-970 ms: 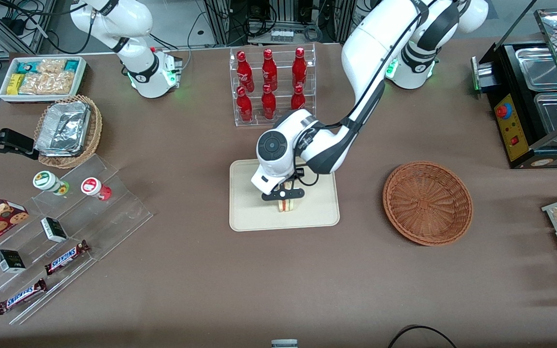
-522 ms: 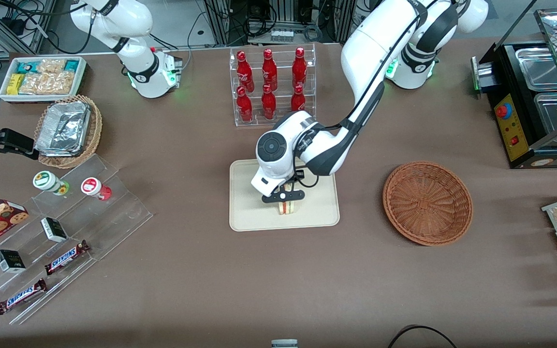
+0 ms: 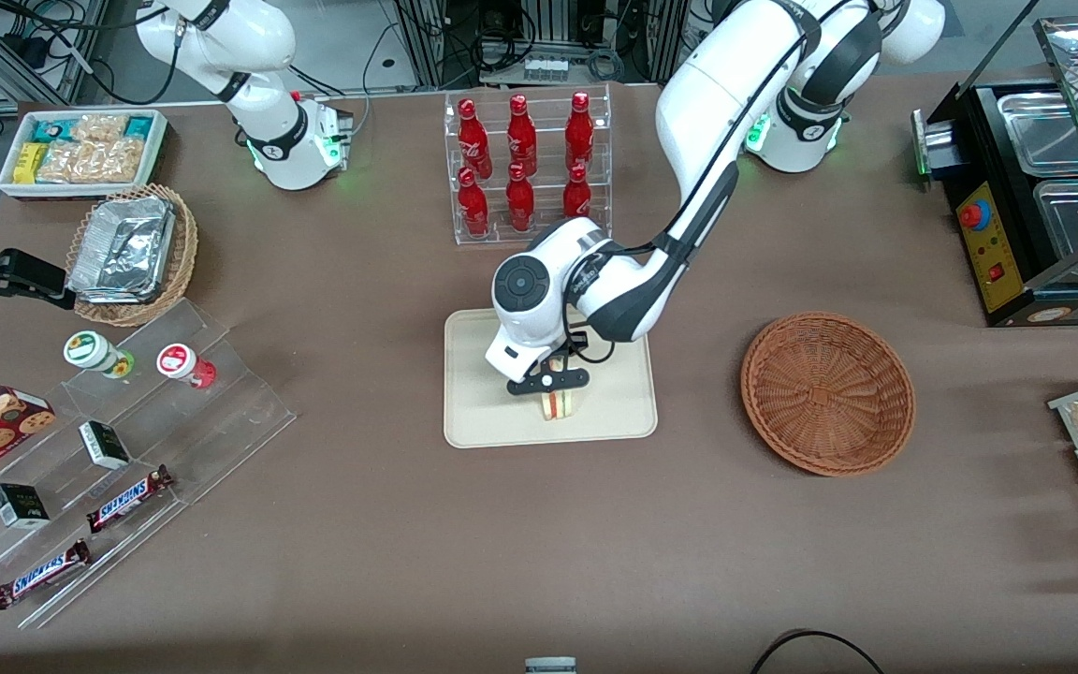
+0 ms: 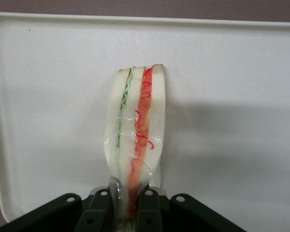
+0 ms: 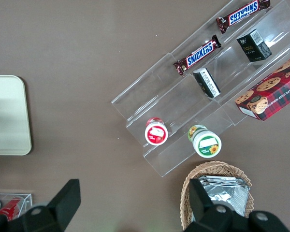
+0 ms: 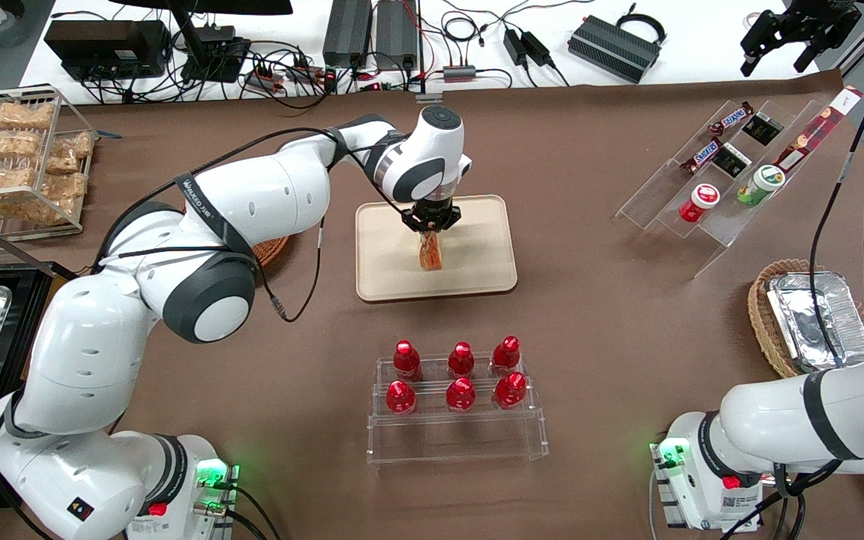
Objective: Place sandwich from basket to tray
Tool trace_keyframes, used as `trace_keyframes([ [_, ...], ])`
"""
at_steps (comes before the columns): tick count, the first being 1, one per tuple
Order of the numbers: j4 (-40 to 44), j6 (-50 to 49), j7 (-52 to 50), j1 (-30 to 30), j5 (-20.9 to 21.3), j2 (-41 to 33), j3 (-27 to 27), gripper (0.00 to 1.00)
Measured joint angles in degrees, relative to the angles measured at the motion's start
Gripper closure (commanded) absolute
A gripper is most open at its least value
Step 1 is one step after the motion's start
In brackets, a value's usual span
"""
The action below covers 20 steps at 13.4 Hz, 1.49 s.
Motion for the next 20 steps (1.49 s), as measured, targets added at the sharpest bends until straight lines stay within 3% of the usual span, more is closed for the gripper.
trace_keyframes([
  [6,2.61,-0.58,-1.46,-0.06,0.01,-0.25,0.01,0.00],
  [10,7.46,-8.65,-0.48,0.12,0.01,-2.29,0.13,0.00],
  [14,8.93,-13.97,4.95,1.51,0.00,-5.95,0.41,0.00],
  [20,5.87,-18.35,17.50,8.79,-1.97,-11.21,0.76,0.00],
])
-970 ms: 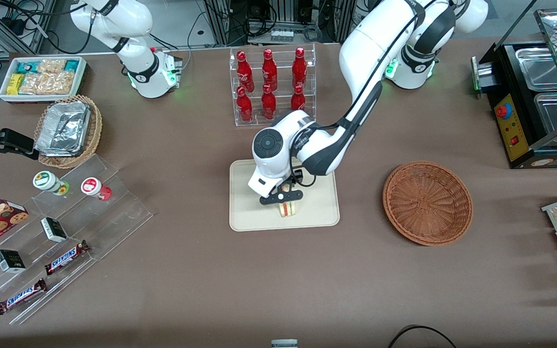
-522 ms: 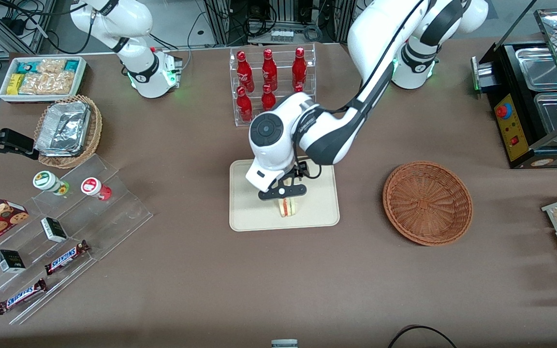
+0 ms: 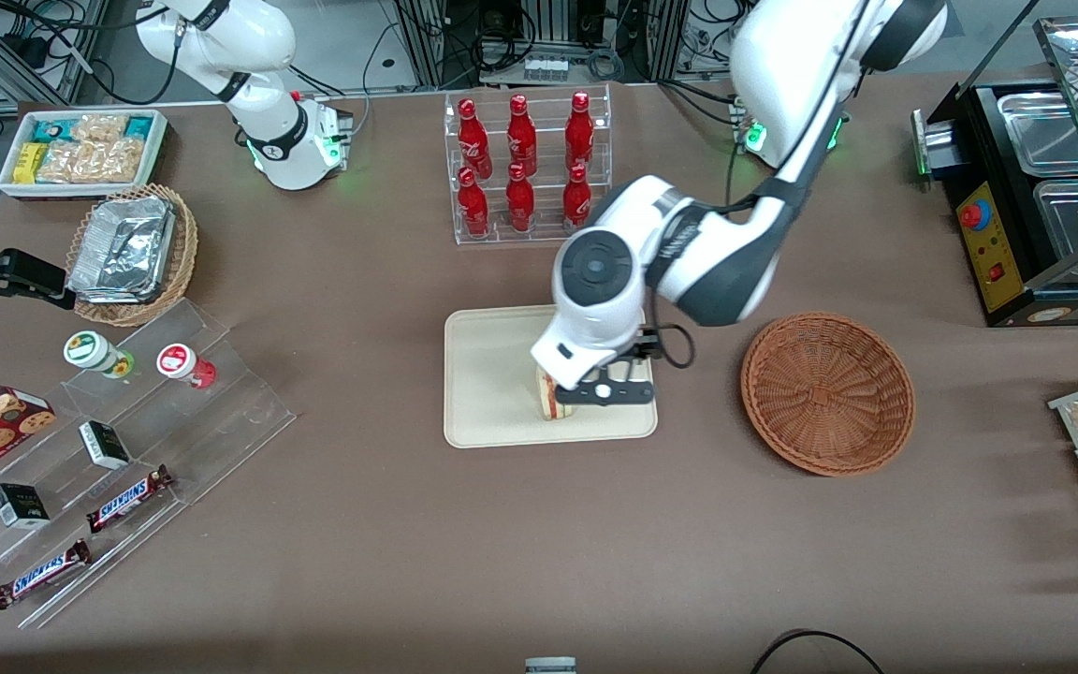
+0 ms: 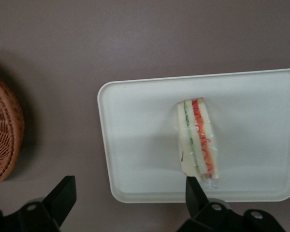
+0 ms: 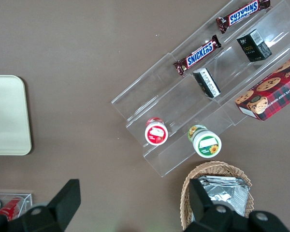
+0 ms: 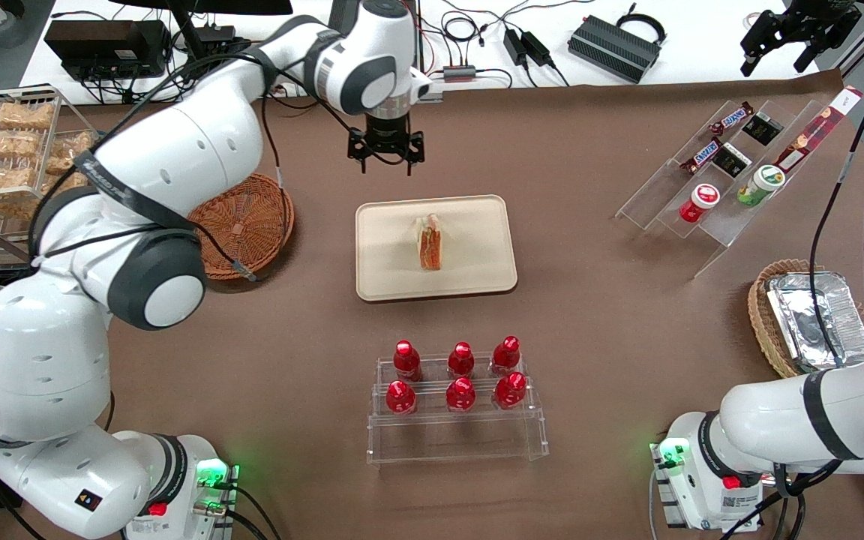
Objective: Place sandwich from basket to tray
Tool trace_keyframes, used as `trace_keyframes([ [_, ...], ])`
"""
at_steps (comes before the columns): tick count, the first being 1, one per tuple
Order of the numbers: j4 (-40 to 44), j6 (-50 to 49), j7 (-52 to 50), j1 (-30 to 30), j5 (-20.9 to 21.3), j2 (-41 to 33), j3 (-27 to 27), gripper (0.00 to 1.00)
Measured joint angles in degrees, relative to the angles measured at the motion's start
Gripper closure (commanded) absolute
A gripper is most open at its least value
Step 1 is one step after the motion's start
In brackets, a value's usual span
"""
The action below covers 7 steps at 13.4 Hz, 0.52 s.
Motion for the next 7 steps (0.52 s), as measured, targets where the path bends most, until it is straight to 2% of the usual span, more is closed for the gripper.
trace_keyframes([
  [7,-12.61,-0.31,14.44,11.43,-2.18,-12.29,0.30,0.00],
])
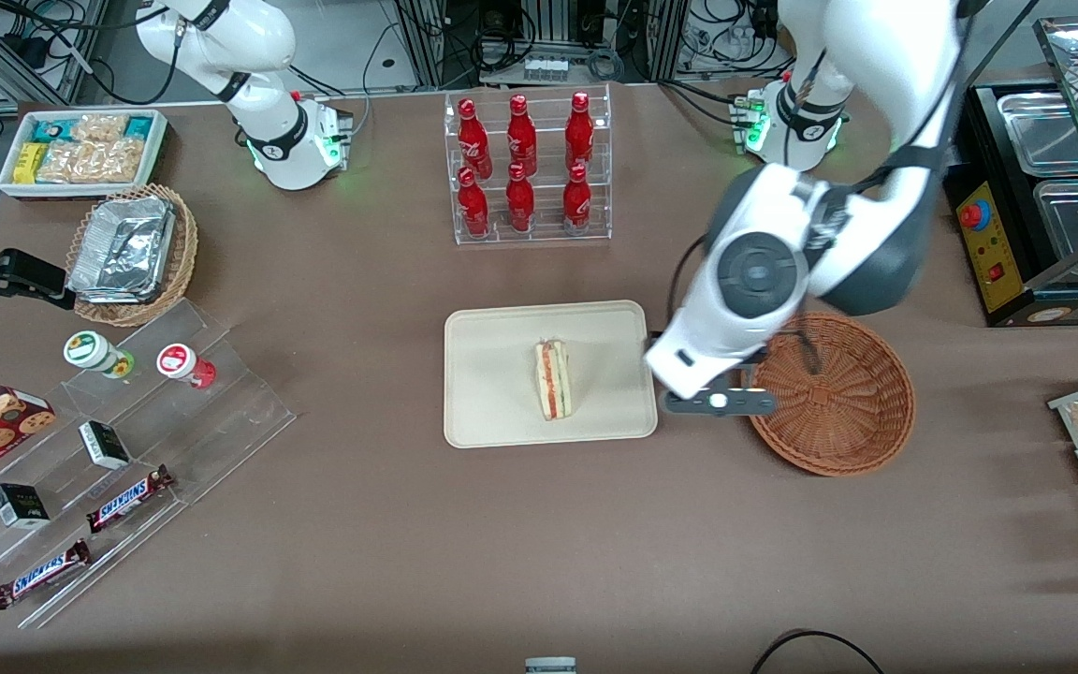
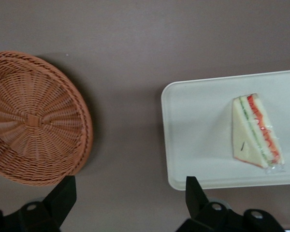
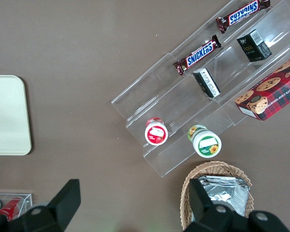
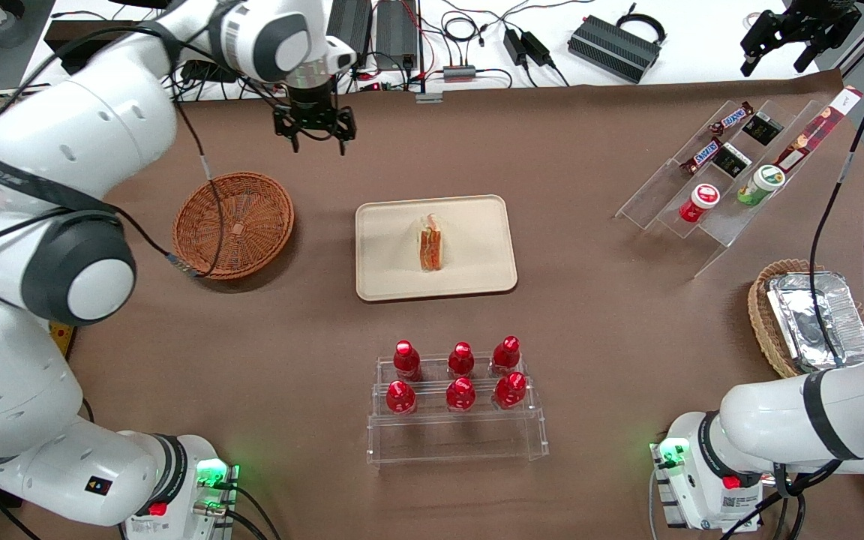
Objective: Place sandwich from basket to tray
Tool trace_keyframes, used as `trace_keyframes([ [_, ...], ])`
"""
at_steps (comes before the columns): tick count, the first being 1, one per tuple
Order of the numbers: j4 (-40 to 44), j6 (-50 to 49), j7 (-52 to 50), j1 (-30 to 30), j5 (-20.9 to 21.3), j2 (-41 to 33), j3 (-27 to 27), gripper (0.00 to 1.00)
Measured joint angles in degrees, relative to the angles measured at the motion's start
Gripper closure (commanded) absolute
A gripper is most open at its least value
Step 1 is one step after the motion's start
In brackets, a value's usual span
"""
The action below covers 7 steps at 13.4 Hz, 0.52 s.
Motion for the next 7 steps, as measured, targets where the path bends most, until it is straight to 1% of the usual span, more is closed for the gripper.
trace_keyframes([
  [3,-4.39,-0.05,3.95,5.11,-0.33,-4.17,0.09,0.00],
  [7,-6.84,-2.53,5.39,9.80,-0.37,-7.73,0.14,0.00],
])
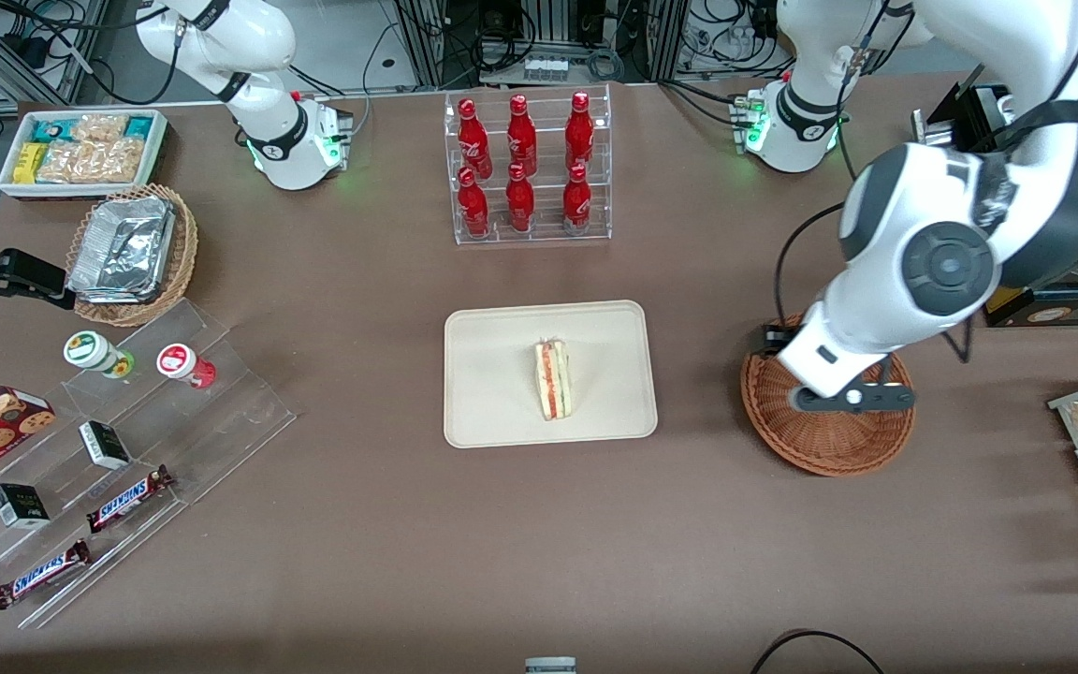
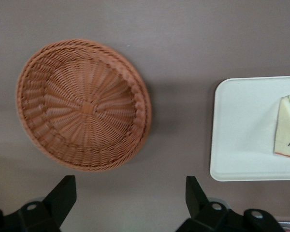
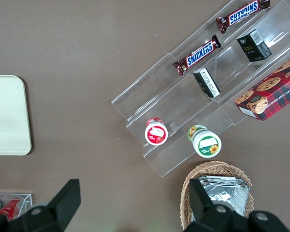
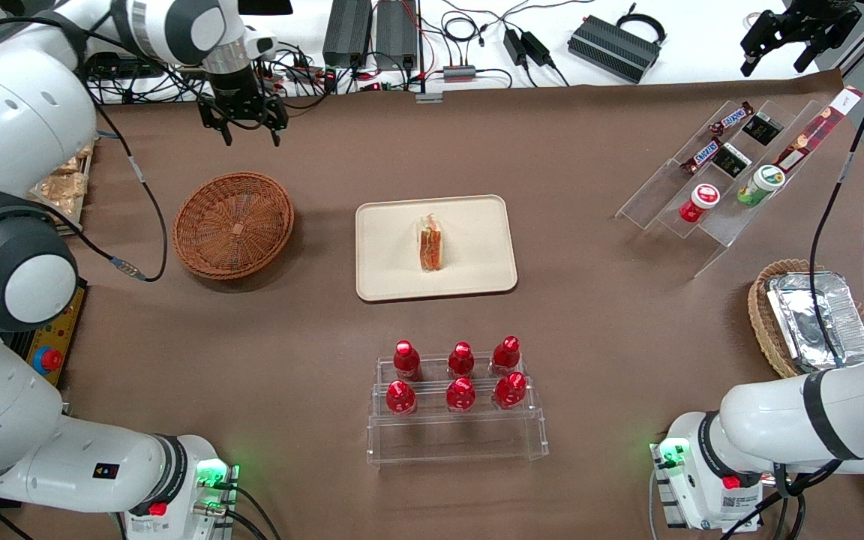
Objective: Place sandwich from basket to tray
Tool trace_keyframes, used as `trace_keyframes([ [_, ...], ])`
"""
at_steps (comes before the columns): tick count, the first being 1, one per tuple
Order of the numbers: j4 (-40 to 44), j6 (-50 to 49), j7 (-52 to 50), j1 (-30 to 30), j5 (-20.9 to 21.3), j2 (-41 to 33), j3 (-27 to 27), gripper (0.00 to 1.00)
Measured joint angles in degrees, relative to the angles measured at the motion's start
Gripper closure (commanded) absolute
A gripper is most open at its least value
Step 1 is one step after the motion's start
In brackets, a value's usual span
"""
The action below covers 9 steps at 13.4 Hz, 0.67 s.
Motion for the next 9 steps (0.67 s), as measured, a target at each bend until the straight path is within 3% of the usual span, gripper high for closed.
trace_keyframes([
  [3,-0.31,-3.08,1.65,4.29,0.00,-2.26,-0.64,0.00],
  [6,-0.41,-5.69,4.23,11.78,-0.10,-3.89,-4.84,0.00],
  [9,-0.43,-8.66,4.76,13.54,-0.17,-6.28,-6.07,0.00],
])
